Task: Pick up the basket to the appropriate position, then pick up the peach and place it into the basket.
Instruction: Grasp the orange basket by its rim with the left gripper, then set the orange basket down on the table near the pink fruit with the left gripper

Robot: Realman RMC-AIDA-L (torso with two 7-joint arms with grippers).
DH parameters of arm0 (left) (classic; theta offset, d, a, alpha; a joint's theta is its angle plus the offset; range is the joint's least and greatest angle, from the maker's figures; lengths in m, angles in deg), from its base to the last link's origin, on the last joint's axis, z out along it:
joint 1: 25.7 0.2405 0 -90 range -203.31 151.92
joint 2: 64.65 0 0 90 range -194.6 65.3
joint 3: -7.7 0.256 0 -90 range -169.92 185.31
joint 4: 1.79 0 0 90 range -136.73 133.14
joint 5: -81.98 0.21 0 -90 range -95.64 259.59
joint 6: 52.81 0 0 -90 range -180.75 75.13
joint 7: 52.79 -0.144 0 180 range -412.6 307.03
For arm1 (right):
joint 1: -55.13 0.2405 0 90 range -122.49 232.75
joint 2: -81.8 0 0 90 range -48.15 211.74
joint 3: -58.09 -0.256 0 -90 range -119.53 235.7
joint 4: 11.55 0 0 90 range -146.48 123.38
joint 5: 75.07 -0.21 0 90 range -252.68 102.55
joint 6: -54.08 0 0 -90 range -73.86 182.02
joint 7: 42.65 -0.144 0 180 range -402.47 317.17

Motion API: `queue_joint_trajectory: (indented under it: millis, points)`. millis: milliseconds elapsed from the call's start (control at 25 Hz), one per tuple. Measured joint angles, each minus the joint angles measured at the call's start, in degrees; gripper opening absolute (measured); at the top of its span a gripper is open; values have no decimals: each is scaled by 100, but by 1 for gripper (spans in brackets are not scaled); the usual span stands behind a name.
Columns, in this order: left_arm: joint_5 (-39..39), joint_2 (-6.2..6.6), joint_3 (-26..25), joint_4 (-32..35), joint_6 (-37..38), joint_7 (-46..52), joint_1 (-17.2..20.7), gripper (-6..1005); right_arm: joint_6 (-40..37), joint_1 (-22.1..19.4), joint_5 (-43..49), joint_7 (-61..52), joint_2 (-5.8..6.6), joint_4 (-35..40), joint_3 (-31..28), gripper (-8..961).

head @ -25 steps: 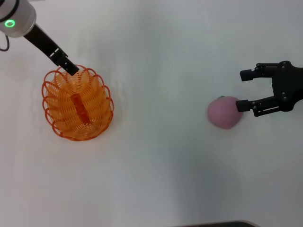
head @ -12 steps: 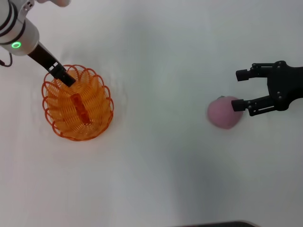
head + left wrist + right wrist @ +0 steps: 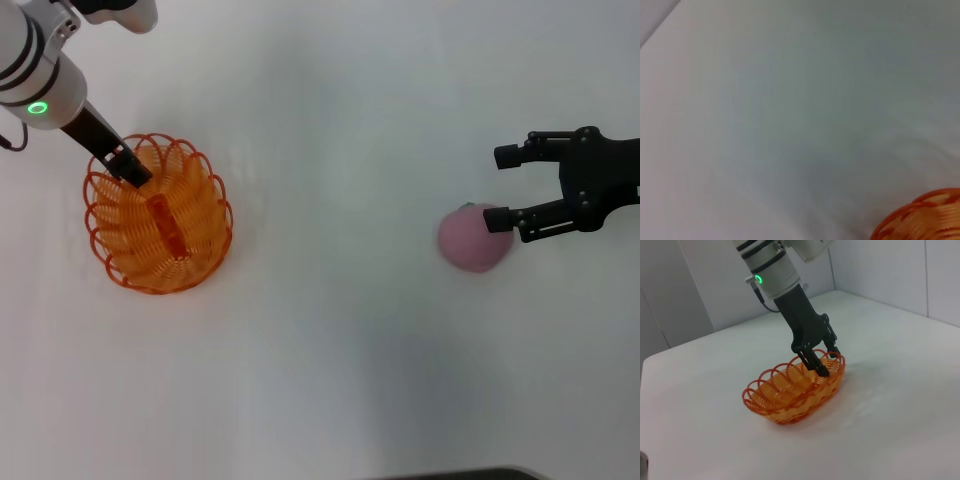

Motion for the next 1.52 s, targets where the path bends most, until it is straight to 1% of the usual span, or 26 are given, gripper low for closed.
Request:
queue_joint_trajectory:
  millis: [80, 360, 440, 520, 680, 720, 760, 880, 1000, 1080, 1160, 1240, 1320, 1360, 1400, 1440, 1520]
  points:
    - [1, -1, -17, 8, -2, -1, 1, 699, 26, -2, 0, 0, 0, -6, 16, 957]
    - [-1, -20, -97, 162, 136, -4, 57, 427, 51, -7, -1, 9, -3, -30, 23, 957]
    - [-6, -23, -298, 217, 269, -6, 66, 342, 68, -3, 0, 18, -11, -39, 22, 957]
    - [-8, -24, -375, 255, 293, -7, 77, 257, 84, -1, -1, 30, -20, -43, 22, 957]
    - [-50, -24, -1094, 504, 592, -121, 146, 209, 103, 1, -1, 50, -42, -46, 22, 957]
    - [-87, -24, -1472, 583, 773, -219, 151, 197, 105, 3, 0, 51, -46, -46, 22, 957]
    - [-116, -18, -1697, 618, 873, -252, 151, 191, 106, 5, 2, 51, -50, -46, 22, 957]
    - [-238, 36, -2366, 683, 1201, -276, 159, 174, 107, 6, 5, 52, -66, -27, 22, 957]
    - [-421, 94, -3155, 676, 1606, -196, 217, 153, 107, 5, 7, 50, -70, -15, 18, 957]
    - [-514, 99, -3464, 704, 1854, -124, 300, 134, 107, 2, 9, 49, -70, -9, 2, 957]
    - [-651, 94, -3683, 784, 2078, -39, 432, 115, 106, -1, 9, 52, -66, -3, -16, 957]
    - [-977, 76, -3880, 886, 2279, 74, 665, 96, 106, 3, 9, 53, -56, 1, -20, 957]
    - [-1352, 73, -3961, 913, 2380, 179, 873, 76, 127, 26, 9, 53, -45, 3, -6, 956]
    - [-1650, 61, -3994, 916, 2409, 259, 1067, 67, 131, 38, 9, 53, -43, 3, 0, 956]
    - [-1758, 45, -3998, 912, 2412, 285, 1134, 75, 138, 59, 9, 54, -38, 4, 8, 956]
    - [-1883, 13, -4002, 904, 2404, 301, 1226, 83, 144, 76, 9, 53, -36, 5, 10, 956]
    - [-2117, -111, -3999, 895, 2355, 308, 1439, 99, 174, 111, 9, 53, -31, 6, 16, 956]
